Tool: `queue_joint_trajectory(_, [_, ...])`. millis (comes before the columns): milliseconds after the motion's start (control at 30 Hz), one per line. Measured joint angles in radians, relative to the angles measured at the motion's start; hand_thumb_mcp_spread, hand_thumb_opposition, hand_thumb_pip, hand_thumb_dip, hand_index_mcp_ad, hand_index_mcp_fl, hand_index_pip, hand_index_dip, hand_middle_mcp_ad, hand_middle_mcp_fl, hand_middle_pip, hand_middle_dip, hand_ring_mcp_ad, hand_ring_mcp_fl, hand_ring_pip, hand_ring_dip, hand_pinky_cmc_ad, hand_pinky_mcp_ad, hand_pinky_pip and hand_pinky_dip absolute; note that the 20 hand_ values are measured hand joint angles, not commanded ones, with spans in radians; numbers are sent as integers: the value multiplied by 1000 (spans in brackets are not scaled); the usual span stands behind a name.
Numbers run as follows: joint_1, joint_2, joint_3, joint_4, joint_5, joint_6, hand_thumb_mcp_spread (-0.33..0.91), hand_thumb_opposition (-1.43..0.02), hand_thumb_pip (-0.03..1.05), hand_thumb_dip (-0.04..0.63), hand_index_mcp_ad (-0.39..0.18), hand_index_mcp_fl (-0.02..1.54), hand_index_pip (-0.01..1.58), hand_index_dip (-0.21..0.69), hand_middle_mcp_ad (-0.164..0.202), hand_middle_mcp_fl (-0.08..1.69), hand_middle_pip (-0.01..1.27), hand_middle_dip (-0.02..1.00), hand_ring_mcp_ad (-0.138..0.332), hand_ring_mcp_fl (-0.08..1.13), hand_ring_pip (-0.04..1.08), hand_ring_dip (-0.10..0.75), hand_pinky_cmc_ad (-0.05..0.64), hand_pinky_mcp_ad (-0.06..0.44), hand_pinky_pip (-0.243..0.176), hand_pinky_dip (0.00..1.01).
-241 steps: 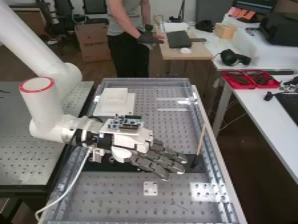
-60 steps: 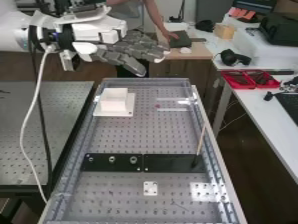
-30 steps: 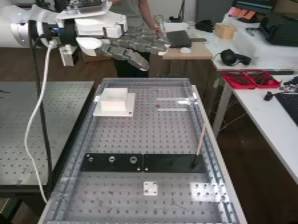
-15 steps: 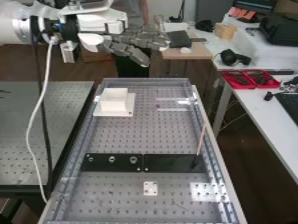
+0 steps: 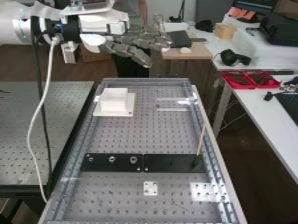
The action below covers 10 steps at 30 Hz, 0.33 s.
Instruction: Grab the pcb board and place it in the clear container
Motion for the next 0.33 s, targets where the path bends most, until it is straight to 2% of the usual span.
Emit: queue_joint_trajectory(333, [-7,-2,-5,7,-8,10,241,-759,483,113,-40,138,136,316,77,7,138,138,234,2,72,28,414,290,-140,654])
